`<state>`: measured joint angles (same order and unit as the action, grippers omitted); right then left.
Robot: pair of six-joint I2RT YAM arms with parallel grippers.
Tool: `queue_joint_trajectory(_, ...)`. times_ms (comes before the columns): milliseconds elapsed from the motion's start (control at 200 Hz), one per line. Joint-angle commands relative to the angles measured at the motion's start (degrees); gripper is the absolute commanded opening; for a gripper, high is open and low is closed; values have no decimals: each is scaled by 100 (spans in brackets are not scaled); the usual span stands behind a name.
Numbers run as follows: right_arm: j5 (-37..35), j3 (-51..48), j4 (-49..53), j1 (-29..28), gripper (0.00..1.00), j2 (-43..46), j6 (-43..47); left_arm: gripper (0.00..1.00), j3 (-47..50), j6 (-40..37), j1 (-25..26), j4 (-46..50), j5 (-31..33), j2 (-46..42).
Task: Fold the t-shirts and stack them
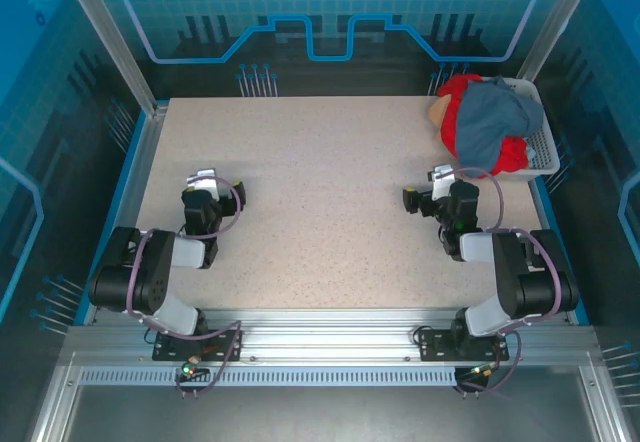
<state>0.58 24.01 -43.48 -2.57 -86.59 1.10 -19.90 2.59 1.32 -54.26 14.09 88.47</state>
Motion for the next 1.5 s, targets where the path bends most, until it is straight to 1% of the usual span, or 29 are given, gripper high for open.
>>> queue_joint_trajectory(0,3,78,7,23,100,19,-22,99,-111,-101,33,-8,-38,42)
queue_joint_trajectory(580,4,77,9,23,100,19,-16,99,-111,-101,37,-5,-38,39)
queue_joint_trajectory(665,-161,93,47,-11,100,85,-50,99,11,-95,35,-250,7,26)
queue_joint_trajectory(720,-571,301,651,-107,100,403,-61,99,106,-167,126,-280,274,-182)
queue_joint_trajectory(785,-1140,708,1611,-349,100,947,0,99,-29,-482,496,395,831,-791)
queue_joint_trajectory(835,-1557,908,1752,-660,100,1568,266,99,-312,-754,864,1117,1215,-1316)
queue_joint_trajectory(890,-1952,1524,2082,-952,100,2006,440,99,-605,-904,1151,1367,1392,-1746)
queue_joint_trajectory(920,-2214,2143,2673,-1006,100,2073,108,99,-847,-1077,1321,1451,1614,-1889)
queue_joint_trajectory(955,-2288,3099,3906,-915,100,2004,-523,99,-1244,-999,1452,1633,2012,-1977)
queue_joint_trajectory(980,-2080,3865,4979,-758,100,1873,-969,99,-1608,-599,1479,2093,2282,-2001)
queue_joint_trajectory(1010,-2110,4640,5946,-606,100,1607,-1658,99,-2189,156,1461,3189,2390,-2043)
queue_joint_trajectory(1045,-2399,5376,6769,-401,100,1272,-2470,99,-2970,1124,1397,4709,2263,-2086)
queue_joint_trajectory(1055,-2346,5526,6938,-312,100,1178,-2619,99,-3192,1418,1382,5016,2260,-2081)
queue_joint_trajectory(1075,-1991,5835,7159,-134,100,1004,-2713,99,-3564,1996,1335,5712,2286,-2053)
queue_joint_trajectory(1100,-1517,6157,7363,90,100,794,-2809,99,-3857,2436,1206,5993,2105,-1961)
queue_joint_trajectory(1120,-1351,6367,7512,220,100,659,-2887,99,-4027,2663,1067,6083,1666,-1873)
queue_joint_trajectory(1150,-1475,6642,7737,274,97,479,-2956,99,-4266,2947,849,6208,925,-1721)
queue_joint_trajectory(1175,-1739,6847,7939,275,93,345,-2983,99,-4473,3165,723,6333,395,-1581)
queue_joint_trajectory(1200,-1980,7051,8140,296,89,227,-3015,99,-4689,3273,695,6469,65,-1446)
queue_joint_trajectory(1230,-2047,7262,8355,388,87,63,-3058,99,-4951,3287,751,6602,-177,-1308)
queue_joint_trajectory(1286,-1777,7638,8739,633,80,-253,-3106,99,-5272,3306,904,6746,-580,-1106)
queue_joint_trajectory(1321,-1601,7841,9013,798,75,-456,-3187,99,-5394,3340,997,6746,-963,-1003)
queue_joint_trajectory(1366,-1401,7951,9216,1015,74,-665,-3272,99,-5503,3371,1149,6778,-1339,-902)
queue_joint_trajectory(1441,-872,7986,9336,1406,74,-1045,-3256,99,-5569,3423,1446,6845,-1771,-784)
queue_joint_trajectory(1491,-554,7981,9243,1581,73,-1279,-3142,99,-5553,3432,1655,6907,-1912,-748)
